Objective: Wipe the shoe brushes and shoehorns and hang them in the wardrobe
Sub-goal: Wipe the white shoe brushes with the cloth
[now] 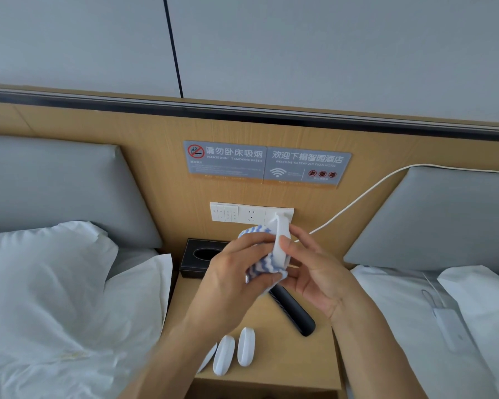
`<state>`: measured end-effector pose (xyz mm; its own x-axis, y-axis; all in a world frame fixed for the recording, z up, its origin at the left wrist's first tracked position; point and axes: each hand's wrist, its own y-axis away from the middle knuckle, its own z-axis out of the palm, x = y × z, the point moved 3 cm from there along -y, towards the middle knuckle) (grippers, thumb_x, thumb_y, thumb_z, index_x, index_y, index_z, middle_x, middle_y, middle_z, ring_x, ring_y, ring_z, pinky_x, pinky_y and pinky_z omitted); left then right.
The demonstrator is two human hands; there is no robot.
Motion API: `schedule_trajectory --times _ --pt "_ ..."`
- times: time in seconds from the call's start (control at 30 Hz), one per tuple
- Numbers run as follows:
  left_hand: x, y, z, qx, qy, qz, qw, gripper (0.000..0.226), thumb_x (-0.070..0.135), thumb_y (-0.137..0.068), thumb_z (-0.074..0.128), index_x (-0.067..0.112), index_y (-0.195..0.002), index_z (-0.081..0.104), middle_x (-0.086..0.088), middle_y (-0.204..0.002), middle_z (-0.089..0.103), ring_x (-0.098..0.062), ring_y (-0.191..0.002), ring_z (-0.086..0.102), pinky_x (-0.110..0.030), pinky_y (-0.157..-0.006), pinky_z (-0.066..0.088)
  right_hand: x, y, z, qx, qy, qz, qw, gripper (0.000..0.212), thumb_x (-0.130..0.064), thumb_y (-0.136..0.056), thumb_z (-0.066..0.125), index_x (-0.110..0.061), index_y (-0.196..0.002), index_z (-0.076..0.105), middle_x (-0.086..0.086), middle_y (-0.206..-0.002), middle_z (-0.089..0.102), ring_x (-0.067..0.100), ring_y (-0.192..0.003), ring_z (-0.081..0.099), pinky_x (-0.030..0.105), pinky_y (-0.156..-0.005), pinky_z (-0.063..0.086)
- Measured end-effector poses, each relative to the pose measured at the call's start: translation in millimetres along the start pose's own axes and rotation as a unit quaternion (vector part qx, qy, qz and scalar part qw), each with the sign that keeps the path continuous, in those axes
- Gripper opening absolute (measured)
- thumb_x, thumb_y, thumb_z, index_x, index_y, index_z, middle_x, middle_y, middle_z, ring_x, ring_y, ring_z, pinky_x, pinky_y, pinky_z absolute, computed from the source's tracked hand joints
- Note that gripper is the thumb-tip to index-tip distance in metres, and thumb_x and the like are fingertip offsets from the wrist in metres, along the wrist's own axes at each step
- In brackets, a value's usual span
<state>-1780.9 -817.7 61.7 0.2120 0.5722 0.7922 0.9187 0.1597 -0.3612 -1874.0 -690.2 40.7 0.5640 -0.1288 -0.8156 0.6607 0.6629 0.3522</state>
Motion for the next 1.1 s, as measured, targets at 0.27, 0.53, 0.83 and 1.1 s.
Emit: schedule_trajectory --times 0.27,0.53,0.83,1.1 --pt "-2 1 0 0.033 0.033 -0.065 0.997 0.04 0.034 -0.075 0.085 0.041 -0.109 0.066 0.021 -0.103 0.069 -0.006 -0.096 0.066 -0.012 -0.077 0.049 -1 2 4 0.019 -0.014 0.001 1.0 0.077 -0.034 -0.06 0.093 -0.025 -0.129 0.062 0.017 -0.111 0.074 0.031 -0.091 0.074 0.032 -0.064 0.059" --pt "-2 3 3 0.034 0.01 -0.043 0.998 0.031 0.034 -0.09 0.064 0.033 -0.121 0.068 0.028 -0.126 0.061 -0.004 -0.119 0.056 -0.013 -0.092 0.045 -1 6 6 0.021 -0.009 -0.003 1.0 0.066 -0.033 -0.072 0.081 -0.02 -0.133 0.059 0.018 -0.114 0.072 0.033 -0.098 0.073 0.037 -0.074 0.06" --pt "7 1 1 0.099 -0.02 -0.03 0.994 0.026 0.034 -0.099 0.044 0.04 -0.119 0.059 0.03 -0.123 0.059 -0.006 -0.111 0.054 -0.007 -0.087 0.039 -5 11 11 -0.082 -0.086 -0.043 0.992 0.048 -0.005 -0.092 0.052 -0.021 -0.136 0.058 0.025 -0.128 0.064 0.039 -0.11 0.063 0.045 -0.093 0.054" --pt "4 3 4 0.131 0.013 -0.05 0.99 0.023 0.035 -0.099 0.045 0.047 -0.113 0.058 0.027 -0.118 0.063 -0.008 -0.113 0.057 -0.012 -0.087 0.044 1 13 13 -0.042 -0.039 -0.072 0.996 0.05 0.004 -0.091 0.06 -0.032 -0.126 0.064 0.023 -0.119 0.069 0.035 -0.105 0.068 0.042 -0.086 0.06"
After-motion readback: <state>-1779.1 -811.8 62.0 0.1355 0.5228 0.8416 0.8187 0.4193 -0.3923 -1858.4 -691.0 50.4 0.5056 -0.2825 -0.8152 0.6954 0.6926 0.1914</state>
